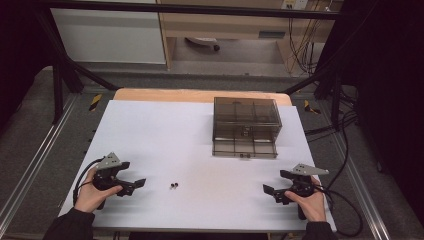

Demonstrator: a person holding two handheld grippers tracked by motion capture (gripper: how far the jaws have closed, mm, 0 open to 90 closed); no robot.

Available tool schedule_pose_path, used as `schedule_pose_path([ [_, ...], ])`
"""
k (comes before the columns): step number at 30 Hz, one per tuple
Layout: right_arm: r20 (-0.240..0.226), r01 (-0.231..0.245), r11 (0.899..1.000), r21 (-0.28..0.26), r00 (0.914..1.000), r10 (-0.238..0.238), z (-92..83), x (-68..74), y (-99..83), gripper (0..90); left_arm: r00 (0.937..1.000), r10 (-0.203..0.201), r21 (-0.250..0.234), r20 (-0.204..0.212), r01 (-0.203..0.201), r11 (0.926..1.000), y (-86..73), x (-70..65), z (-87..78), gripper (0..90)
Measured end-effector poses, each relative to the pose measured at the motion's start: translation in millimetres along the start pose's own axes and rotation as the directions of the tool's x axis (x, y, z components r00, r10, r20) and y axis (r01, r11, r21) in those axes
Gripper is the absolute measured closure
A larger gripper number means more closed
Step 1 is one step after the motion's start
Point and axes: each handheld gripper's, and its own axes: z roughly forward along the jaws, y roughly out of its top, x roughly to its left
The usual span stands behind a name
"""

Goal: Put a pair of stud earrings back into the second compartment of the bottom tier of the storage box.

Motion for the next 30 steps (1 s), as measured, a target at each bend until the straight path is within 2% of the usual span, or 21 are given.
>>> schedule_pose_path([
  [7,-0.001,0.004,1.0,0.003,1.0,-0.004,0.5,0.3,1.1,0.6,1.0,0.003,-0.001,-0.004,-0.003,1.0,2.8,-3.8,1.7,3.9],
  [17,0.001,0.005,1.0,0.008,1.0,-0.005,1.4,1.7,1.6,0.6,0.9998,0.017,0.014,0.003,-0.017,0.9997,9.6,-16.0,10.3,4.3],
  [30,0.007,0.008,1.0,0.012,0.9999,-0.008,2.1,1.6,1.7,0.6,0.9992,0.035,0.038,0.018,-0.035,0.9987,30.8,-37.3,27.7,4.9],
])
